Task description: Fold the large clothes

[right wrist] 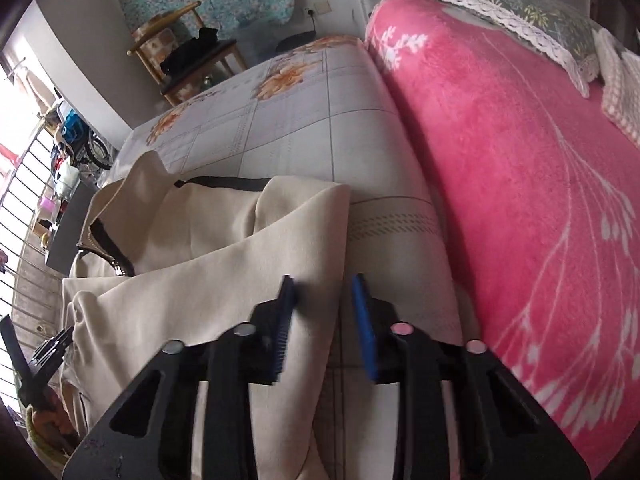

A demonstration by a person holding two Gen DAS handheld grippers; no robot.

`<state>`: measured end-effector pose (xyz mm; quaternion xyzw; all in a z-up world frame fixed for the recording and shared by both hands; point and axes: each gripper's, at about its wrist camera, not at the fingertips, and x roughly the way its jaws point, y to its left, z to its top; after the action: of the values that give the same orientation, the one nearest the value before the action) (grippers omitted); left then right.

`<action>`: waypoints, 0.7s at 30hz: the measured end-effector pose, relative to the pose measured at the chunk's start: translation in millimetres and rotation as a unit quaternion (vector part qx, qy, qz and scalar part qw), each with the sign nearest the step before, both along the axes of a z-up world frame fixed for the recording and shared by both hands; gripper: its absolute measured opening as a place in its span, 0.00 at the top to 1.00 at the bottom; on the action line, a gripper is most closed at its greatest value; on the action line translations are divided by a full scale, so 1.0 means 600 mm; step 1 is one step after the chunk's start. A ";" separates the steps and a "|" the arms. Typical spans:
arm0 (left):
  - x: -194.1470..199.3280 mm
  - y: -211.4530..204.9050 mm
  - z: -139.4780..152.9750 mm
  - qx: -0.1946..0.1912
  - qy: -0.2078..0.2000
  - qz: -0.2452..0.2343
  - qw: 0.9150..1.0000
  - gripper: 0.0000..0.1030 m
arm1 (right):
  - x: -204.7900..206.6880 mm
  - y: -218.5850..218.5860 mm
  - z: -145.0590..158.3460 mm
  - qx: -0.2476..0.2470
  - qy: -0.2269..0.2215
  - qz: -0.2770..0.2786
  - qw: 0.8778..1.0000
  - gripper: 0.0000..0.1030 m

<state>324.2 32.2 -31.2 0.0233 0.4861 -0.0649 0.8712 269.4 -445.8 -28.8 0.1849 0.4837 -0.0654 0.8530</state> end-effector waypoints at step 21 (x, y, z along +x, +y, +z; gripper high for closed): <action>-0.018 -0.006 0.072 -0.008 -0.121 -0.007 0.993 0.93 | -0.027 0.007 0.001 -0.076 -0.059 -0.010 0.995 0.96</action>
<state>313.3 28.5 11.9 0.0270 0.3763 -0.0712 0.9234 253.3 -441.4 -28.0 0.1280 0.4247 -0.0991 0.8907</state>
